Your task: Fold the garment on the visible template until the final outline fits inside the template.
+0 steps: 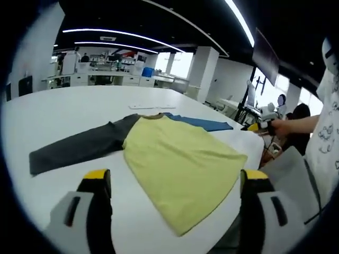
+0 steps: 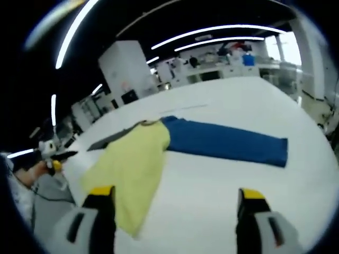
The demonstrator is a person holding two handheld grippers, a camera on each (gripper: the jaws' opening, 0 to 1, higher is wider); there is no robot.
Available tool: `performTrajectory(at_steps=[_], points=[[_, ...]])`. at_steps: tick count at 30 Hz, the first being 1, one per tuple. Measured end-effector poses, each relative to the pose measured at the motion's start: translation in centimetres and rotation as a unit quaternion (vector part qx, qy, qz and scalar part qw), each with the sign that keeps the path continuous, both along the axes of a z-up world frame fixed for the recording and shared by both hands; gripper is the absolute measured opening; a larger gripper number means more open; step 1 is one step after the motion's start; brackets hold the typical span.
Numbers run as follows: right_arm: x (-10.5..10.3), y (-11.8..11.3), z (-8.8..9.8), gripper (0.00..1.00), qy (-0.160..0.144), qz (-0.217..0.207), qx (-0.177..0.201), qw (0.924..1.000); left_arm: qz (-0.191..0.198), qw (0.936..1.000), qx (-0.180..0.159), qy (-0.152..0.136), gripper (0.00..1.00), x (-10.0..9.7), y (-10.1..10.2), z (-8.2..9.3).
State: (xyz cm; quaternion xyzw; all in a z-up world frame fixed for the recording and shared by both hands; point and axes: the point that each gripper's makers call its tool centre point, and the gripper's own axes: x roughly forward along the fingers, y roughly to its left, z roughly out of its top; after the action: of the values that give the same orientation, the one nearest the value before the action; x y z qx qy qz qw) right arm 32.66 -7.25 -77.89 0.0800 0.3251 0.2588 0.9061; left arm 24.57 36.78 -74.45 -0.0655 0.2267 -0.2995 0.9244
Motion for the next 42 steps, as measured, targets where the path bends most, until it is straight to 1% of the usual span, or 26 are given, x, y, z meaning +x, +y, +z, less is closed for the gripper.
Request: performTrajectory(at_steps=[2, 6, 7, 8, 9, 10, 11, 12, 14, 15, 17, 18, 19, 20, 21, 23, 24, 26, 30, 32, 34, 37, 38, 40, 42], points=[[0.6, -0.8, 0.0, 0.95, -0.001, -0.005, -0.003, 1.0000, 0.000, 1.0000, 0.003, 0.001, 0.99, 0.0, 0.1, 0.0], [2.0, -3.1, -0.6, 0.93, 0.002, -0.025, -0.017, 0.9996, 0.005, 0.9999, 0.006, 0.008, 0.99, 0.1, 0.5, -0.1], [2.4, -4.0, -1.0, 0.93, 0.009, -0.034, -0.019, 0.9992, 0.006, 0.9999, 0.006, 0.009, 0.99, 0.1, 0.5, -0.1], [2.5, -4.2, -1.1, 0.93, 0.011, -0.035, -0.020, 0.9991, 0.007, 0.9999, 0.007, 0.010, 0.99, 0.1, 0.7, -0.2], [3.0, -5.0, -1.3, 0.91, 0.012, -0.041, -0.029, 0.9987, 0.007, 0.9999, 0.010, 0.012, 0.99, 0.1, 0.8, -0.2], [3.2, -5.6, -1.5, 0.88, 0.014, -0.047, -0.039, 0.9981, 0.008, 0.9998, 0.011, 0.012, 0.99, 0.1, 1.0, -0.2], [3.9, -6.9, -1.9, 0.83, 0.017, -0.059, -0.055, 0.9966, 0.012, 0.9998, 0.010, 0.015, 0.98, 0.1, 1.2, -0.3], [4.7, -8.0, -2.0, 0.77, 0.019, -0.079, -0.060, 0.9949, 0.015, 0.9997, 0.008, 0.016, 0.97, 0.1, 1.3, -0.3], [5.8, -9.5, -2.0, 0.71, 0.015, -0.104, -0.071, 0.9919, 0.030, 0.9994, 0.004, 0.018, 0.97, 0.3, 1.8, -0.4], [6.4, -10.8, -2.5, 0.67, 0.026, -0.129, -0.077, 0.9883, 0.034, 0.9992, 0.004, 0.019, 0.97, 0.3, 1.9, -0.4], [7.2, -11.4, -2.5, 0.60, 0.022, -0.146, -0.071, 0.9865, 0.036, 0.9991, 0.001, 0.022, 0.95, 0.3, 1.9, -0.5], [7.4, -12.3, -3.1, 0.54, 0.045, -0.173, -0.069, 0.9816, 0.037, 0.9990, 0.000, 0.023, 0.95, 0.2, 1.8, -0.5], [7.8, -13.1, -3.5, 0.50, 0.052, -0.183, -0.066, 0.9795, 0.038, 0.9990, 0.000, 0.024, 0.95, 0.2, 1.7, -0.6], [8.4, -13.7, -3.7, 0.47, 0.050, -0.196, -0.062, 0.9774, 0.038, 0.9989, -0.001, 0.026, 0.95, 0.1, 1.7, -0.7], [8.6, -14.1, -4.0, 0.44, 0.060, -0.211, -0.058, 0.9740, 0.038, 0.9989, -0.002, 0.029, 0.95, 0.1, 1.6, -0.8], [9.1, -14.1, -4.1, 0.42, 0.067, -0.227, -0.030, 0.9710, 0.039, 0.9987, -0.002, 0.033, 0.95, 0.0, 1.5, -0.9], [9.6, -14.4, -4.2, 0.42, 0.068, -0.236, -0.027, 0.9690, 0.039, 0.9987, -0.001, 0.034, 0.95, 0.0, 1.4, -0.8], [9.4, -14.3, -4.4, 0.39, 0.074, -0.240, -0.044, 0.9669, 0.042, 0.9984, -0.002, 0.037, 0.94, 0.0, 1.5, -0.8], [9.8, -14.8, -5.2, 0.34, 0.082, -0.247, -0.054, 0.9639, 0.046, 0.9981, -0.001, 0.040, 0.93, 0.0, 1.8, -0.8], [9.9, -15.2, -5.4, 0.30, 0.081, -0.253, -0.062, 0.9621, 0.048, 0.9981, -0.002, 0.039, 0.93, 0.0, 1.9, -0.7], [9.7, -15.3, -5.6, 0.25, 0.086, -0.255, -0.067, 0.9608, 0.051, 0.9979, -0.002, 0.040, 0.92, 0.0, 2.1, -0.7], [9.7, -15.4, -5.9, 0.22, 0.092, -0.253, -0.069, 0.9606, 0.053, 0.9977, -0.003, 0.042, 0.92, -0.2, 2.1, -0.8], [9.7, -15.4, -5.9, 0.21, 0.090, -0.253, -0.071, 0.9607, 0.054, 0.9976, -0.004, 0.043, 0.91, -0.3, 2.1, -0.9], [10.0, -15.4, -5.9, 0.17, 0.090, -0.250, -0.072, 0.9612, 0.055, 0.9975, -0.005, 0.044, 0.91, -0.5, 2.1, -1.0], [9.6, -15.2, -5.8, 0.13, 0.093, -0.251, -0.076, 0.9604, 0.056, 0.9973, -0.005, 0.047, 0.91, -0.7, 2.1, -1.1]])
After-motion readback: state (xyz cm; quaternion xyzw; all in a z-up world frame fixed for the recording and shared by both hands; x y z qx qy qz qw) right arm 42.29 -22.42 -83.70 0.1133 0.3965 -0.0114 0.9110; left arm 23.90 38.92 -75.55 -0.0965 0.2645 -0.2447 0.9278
